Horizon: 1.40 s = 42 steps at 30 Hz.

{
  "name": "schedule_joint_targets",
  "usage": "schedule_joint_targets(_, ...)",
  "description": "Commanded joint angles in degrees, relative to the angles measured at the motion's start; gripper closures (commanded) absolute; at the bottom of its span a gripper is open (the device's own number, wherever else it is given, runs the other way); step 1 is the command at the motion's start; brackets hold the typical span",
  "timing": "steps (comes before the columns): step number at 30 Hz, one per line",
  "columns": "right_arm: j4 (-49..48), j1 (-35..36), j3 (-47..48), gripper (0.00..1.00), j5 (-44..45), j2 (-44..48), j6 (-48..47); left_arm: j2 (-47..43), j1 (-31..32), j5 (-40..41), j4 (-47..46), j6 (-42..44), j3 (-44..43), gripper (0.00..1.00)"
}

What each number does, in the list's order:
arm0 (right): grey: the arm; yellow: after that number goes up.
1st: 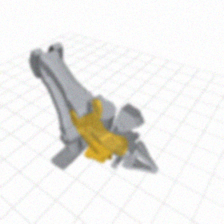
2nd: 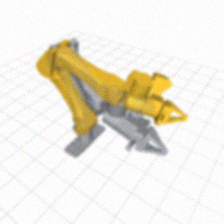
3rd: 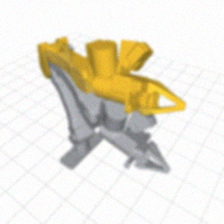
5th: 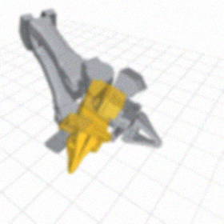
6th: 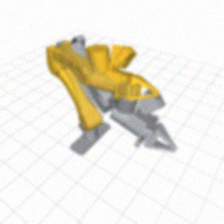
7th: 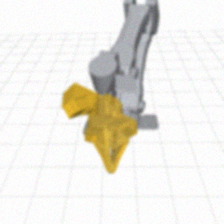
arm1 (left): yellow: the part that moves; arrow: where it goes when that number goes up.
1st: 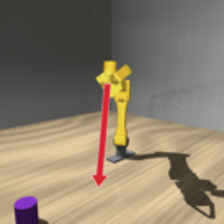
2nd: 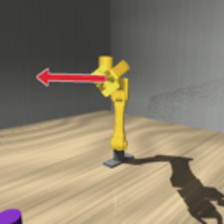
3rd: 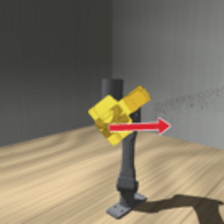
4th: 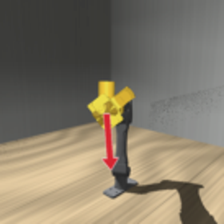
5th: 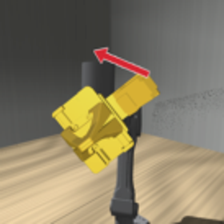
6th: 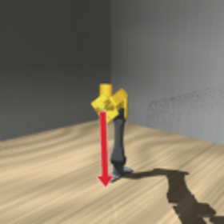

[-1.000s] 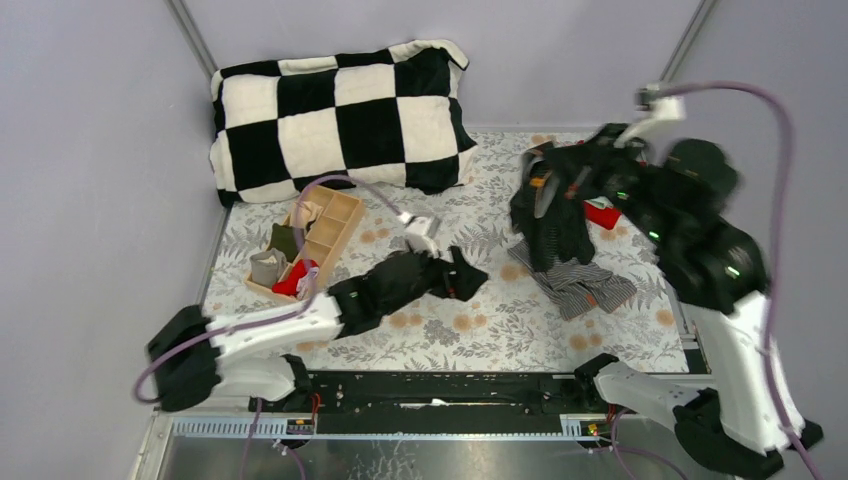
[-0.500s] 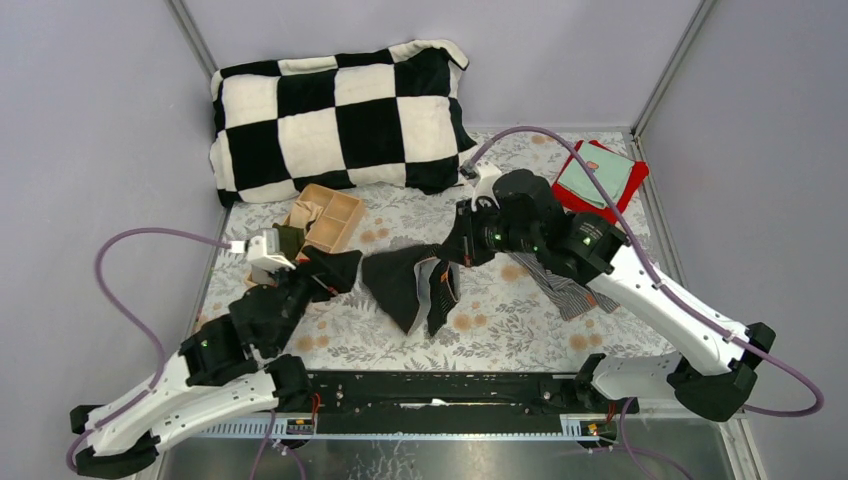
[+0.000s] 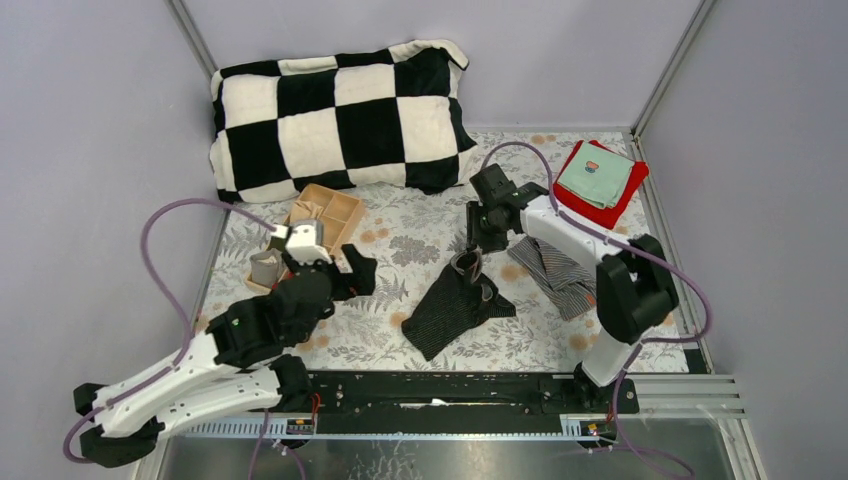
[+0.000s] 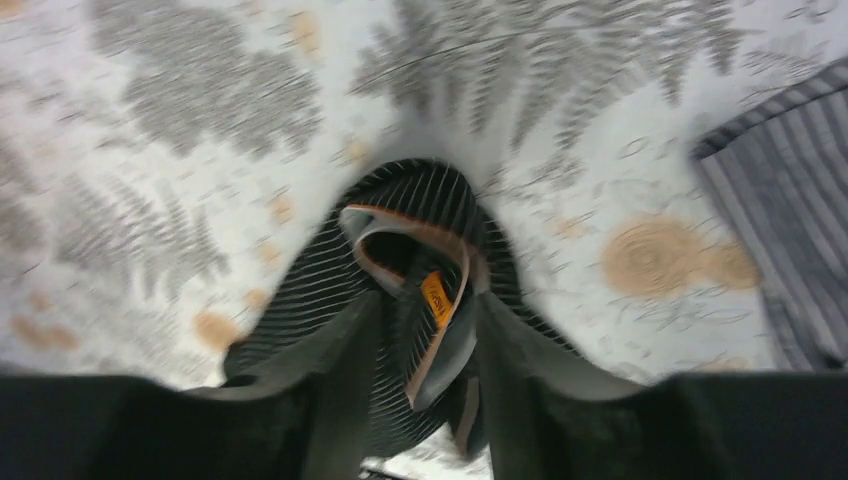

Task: Roll the underwear
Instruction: Place the underwear at the center of the board, then flatten out the underwear at the center of the board.

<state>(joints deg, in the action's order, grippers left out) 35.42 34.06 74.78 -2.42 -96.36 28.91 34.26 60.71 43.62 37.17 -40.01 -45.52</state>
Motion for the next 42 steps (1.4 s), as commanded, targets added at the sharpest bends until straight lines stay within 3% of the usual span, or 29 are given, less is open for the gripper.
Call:
schedule_joint_targets(1,-1.8,-3.4,1.1,0.46,4.5,-2.4,-2.3,6.1,-0.1,-8.8,-6.7,4.7,0.3,0.01)
schedule_joint_targets(5,-2.9,-7.4,-2.9,0.3,6.4,-0.3,-1.7,12.3,-0.2,-16.5,-12.6,6.6,1.6,0.01)
schedule_joint_targets(12,-0.5,-12.0,-7.8,0.22,5.9,5.6,-1.8,21.9,0.4,-30.4,-25.2,9.1,4.4,0.01)
schedule_joint_targets(16,-0.4,-16.1,-11.3,0.2,6.0,10.7,-0.2,30.5,6.7,-25.1,-27.8,9.1,1.5,0.01)
schedule_joint_targets(20,-4.1,-22.3,-17.7,0.21,-0.7,16.2,1.7,40.9,10.5,-20.0,-29.7,10.9,-4.2,0.01)
schedule_joint_targets(24,-5.6,-26.2,-21.5,0.22,-5.5,20.0,2.1,49.0,10.7,-19.4,-32.0,14.2,-8.0,0.01)
schedule_joint_targets(32,-5.4,-26.8,-23.8,0.22,-7.8,23.7,2.1,58.7,10.7,-24.1,-33.8,20.1,-12.4,0.03)
schedule_joint_targets(42,-4.0,-26.9,-24.2,0.24,-6.6,26.2,1.2,64.8,10.6,-24.5,-36.5,22.3,-14.4,0.17)
